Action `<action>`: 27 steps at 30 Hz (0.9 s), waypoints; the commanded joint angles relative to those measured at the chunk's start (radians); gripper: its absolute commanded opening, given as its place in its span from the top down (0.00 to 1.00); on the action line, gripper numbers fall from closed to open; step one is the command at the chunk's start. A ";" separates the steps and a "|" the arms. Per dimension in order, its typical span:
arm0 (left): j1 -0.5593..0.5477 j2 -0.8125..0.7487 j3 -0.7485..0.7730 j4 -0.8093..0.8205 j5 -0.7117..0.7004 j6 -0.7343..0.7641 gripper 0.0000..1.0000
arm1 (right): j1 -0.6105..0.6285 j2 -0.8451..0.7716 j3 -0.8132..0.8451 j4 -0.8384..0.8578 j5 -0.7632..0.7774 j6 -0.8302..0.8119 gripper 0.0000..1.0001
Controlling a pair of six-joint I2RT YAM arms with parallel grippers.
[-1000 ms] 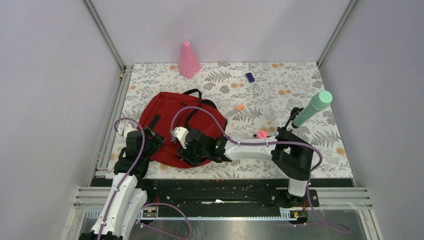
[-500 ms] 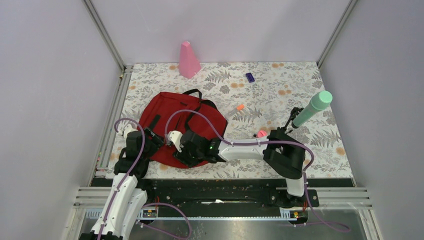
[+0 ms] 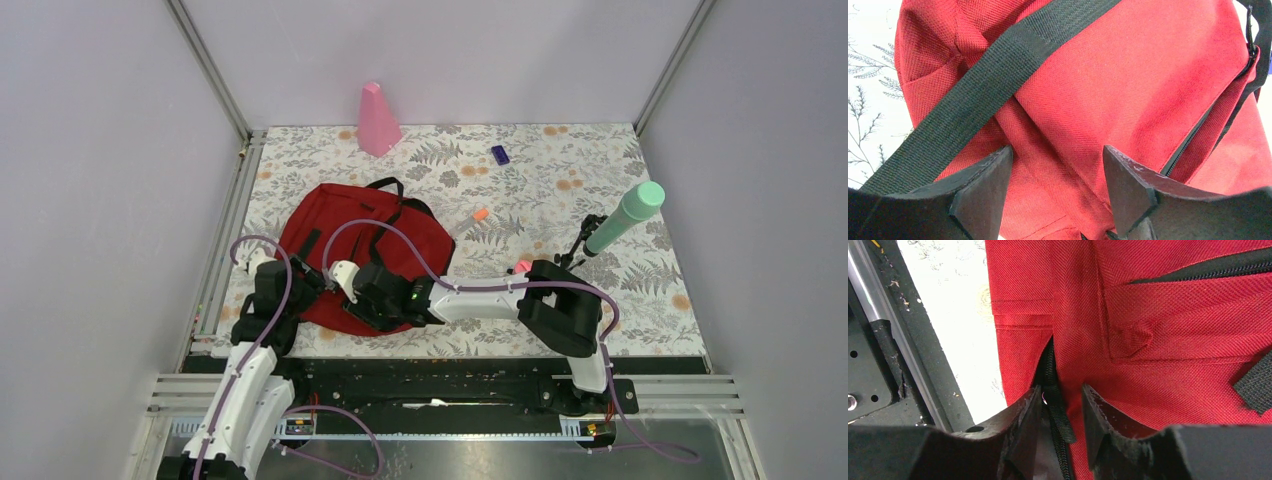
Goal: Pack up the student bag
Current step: Zip the student bag at the center of the board.
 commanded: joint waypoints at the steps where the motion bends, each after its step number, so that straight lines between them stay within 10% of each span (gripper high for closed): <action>1: 0.002 0.035 -0.013 0.083 0.029 -0.028 0.35 | 0.012 -0.001 0.009 -0.012 0.007 -0.021 0.57; 6: 0.003 0.048 -0.013 0.097 0.029 -0.026 0.36 | 0.013 0.004 0.003 -0.012 0.004 -0.018 0.60; 13: 0.003 0.066 -0.020 0.123 -0.005 -0.046 0.52 | 0.013 -0.020 0.011 -0.012 0.014 -0.004 1.00; 27: 0.009 0.190 0.049 0.228 -0.057 -0.037 0.92 | 0.030 -0.202 -0.037 -0.012 0.080 -0.034 1.00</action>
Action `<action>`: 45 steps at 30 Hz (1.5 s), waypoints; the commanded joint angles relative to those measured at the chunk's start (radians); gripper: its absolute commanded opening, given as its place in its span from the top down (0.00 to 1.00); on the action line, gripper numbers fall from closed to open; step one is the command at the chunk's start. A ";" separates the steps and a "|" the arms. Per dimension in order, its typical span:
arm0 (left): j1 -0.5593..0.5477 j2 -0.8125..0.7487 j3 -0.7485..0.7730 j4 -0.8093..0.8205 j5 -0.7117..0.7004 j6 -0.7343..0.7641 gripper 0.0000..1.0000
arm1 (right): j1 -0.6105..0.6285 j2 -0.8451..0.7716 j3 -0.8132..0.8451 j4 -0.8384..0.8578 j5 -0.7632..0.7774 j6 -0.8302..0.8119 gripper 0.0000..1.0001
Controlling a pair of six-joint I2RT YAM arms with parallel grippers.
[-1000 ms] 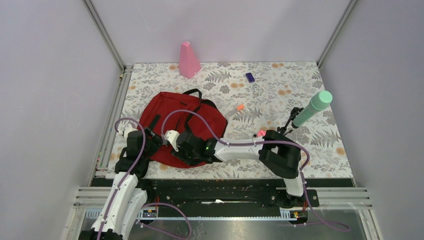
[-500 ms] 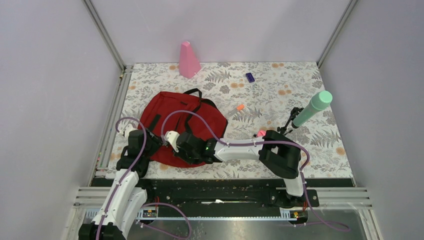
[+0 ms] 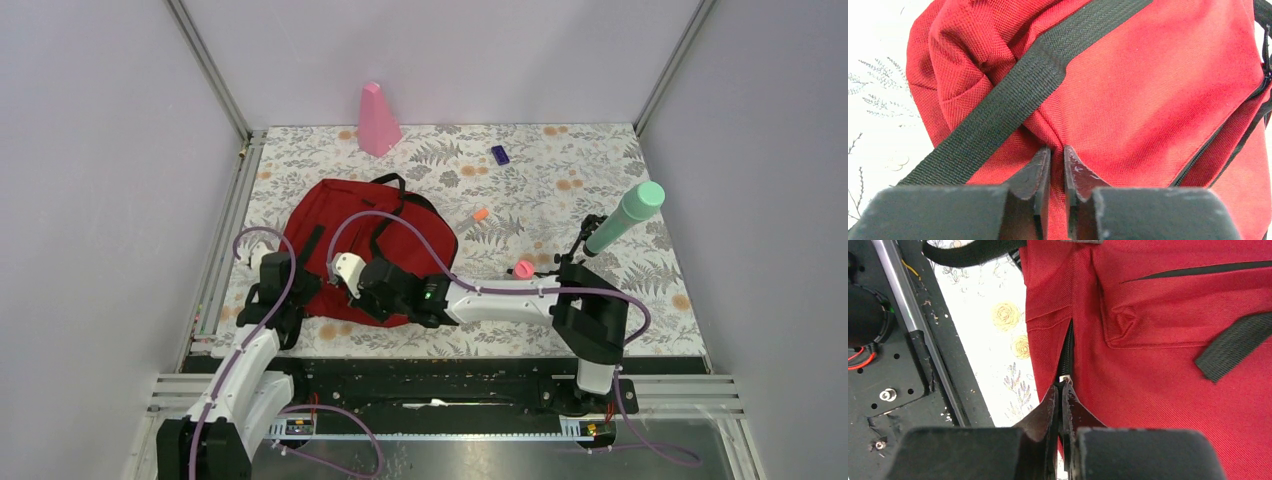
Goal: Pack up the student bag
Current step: Zip the student bag at the center of the board.
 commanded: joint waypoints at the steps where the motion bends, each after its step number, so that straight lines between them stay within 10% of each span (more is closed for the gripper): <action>1: 0.004 0.026 0.052 0.088 -0.035 0.008 0.96 | 0.015 -0.085 -0.007 -0.005 0.043 -0.026 1.00; 45: 0.173 0.089 0.147 0.131 -0.051 -0.006 1.00 | 0.008 -0.280 -0.153 -0.273 0.326 -0.024 1.00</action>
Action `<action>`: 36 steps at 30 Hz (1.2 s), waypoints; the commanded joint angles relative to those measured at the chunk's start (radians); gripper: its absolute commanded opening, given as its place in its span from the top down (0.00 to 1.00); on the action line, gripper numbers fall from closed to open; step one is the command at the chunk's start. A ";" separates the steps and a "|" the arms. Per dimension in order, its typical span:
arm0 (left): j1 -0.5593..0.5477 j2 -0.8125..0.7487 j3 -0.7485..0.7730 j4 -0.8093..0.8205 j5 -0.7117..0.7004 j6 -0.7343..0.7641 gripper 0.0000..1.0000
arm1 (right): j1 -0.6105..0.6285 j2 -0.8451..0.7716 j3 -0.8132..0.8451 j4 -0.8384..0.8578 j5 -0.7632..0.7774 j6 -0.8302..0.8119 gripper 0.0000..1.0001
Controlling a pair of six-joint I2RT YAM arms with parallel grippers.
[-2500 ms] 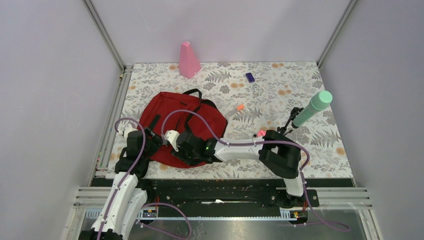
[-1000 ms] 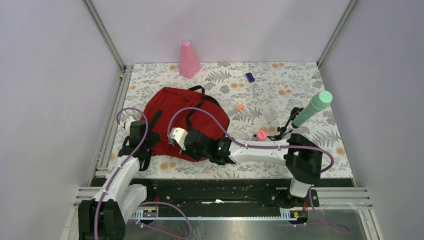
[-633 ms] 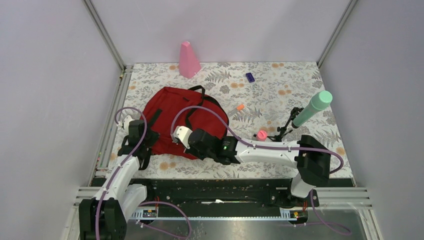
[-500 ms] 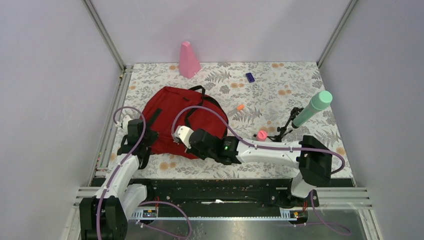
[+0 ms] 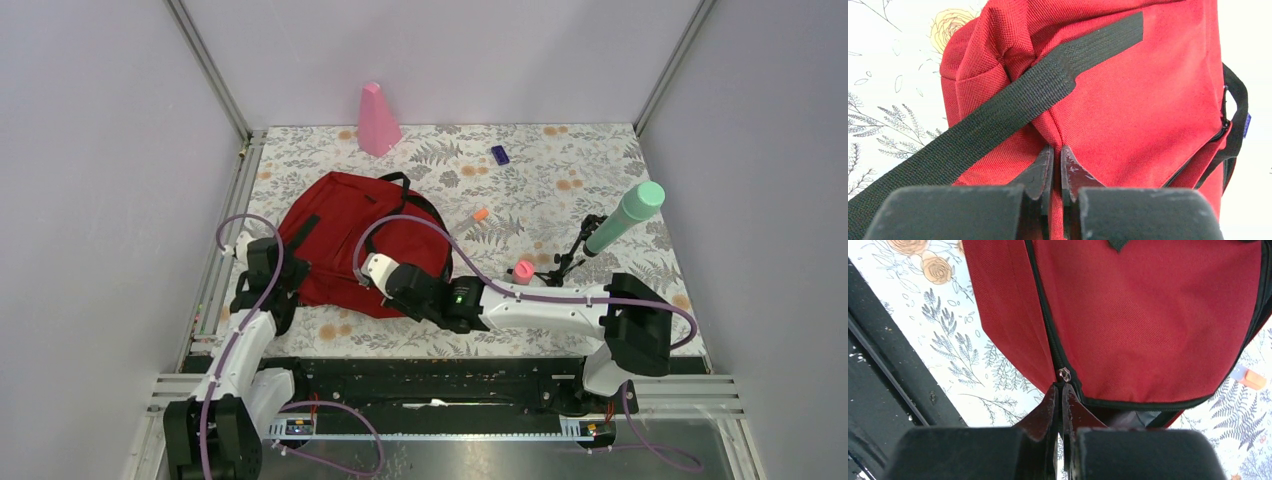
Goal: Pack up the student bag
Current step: Zip the student bag at the center of the board.
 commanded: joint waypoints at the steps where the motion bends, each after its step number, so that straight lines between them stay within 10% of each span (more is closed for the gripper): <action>1: 0.065 -0.037 0.052 0.060 -0.060 0.000 1.00 | -0.006 -0.065 -0.040 -0.063 0.079 0.038 1.00; 20: 0.097 -0.152 0.108 -0.108 -0.072 0.107 1.00 | -0.235 -0.191 -0.175 -0.091 -0.078 0.138 1.00; 22: 0.096 -0.162 0.141 -0.120 -0.029 0.150 0.83 | -0.234 -0.203 -0.165 -0.090 -0.127 0.131 1.00; 24: 0.095 -0.179 0.168 -0.121 0.033 0.203 0.38 | -0.234 -0.205 -0.141 -0.090 -0.164 0.139 1.00; 26: 0.083 -0.190 0.202 -0.136 0.075 0.267 0.17 | -0.234 -0.198 -0.112 -0.089 -0.180 0.149 1.00; 36: -0.308 -0.141 0.243 -0.085 0.426 0.560 0.10 | -0.235 -0.194 -0.065 -0.057 -0.152 0.145 1.00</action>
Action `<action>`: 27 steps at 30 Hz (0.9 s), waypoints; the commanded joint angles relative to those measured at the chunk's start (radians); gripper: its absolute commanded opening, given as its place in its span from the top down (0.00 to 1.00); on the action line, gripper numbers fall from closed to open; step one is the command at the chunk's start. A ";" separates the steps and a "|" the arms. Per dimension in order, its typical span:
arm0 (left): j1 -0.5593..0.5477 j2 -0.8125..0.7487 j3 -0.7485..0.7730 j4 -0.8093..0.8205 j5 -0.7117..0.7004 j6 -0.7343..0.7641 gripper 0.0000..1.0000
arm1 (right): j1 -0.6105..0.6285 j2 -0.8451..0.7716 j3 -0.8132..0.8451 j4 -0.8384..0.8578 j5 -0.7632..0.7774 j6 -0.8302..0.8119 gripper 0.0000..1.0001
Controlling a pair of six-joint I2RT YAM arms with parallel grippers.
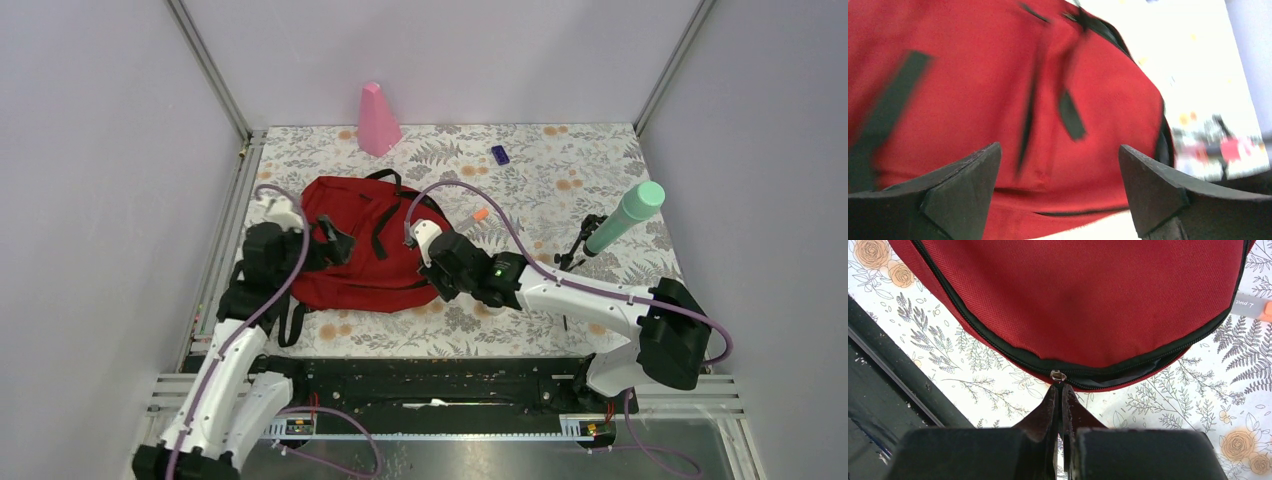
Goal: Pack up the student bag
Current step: Zip the student bag at the center of the board.
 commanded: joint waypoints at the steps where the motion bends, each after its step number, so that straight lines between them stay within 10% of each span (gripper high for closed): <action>1: -0.221 0.054 0.009 0.088 0.214 0.165 0.10 | -0.011 -0.031 0.050 0.000 0.016 -0.004 1.00; 11: -0.499 0.167 0.029 0.141 0.299 0.371 0.10 | -0.034 -0.104 -0.024 0.034 0.021 0.018 1.00; 27: -0.695 0.335 0.044 0.281 0.026 0.557 0.07 | -0.054 -0.161 -0.093 0.089 -0.029 0.022 1.00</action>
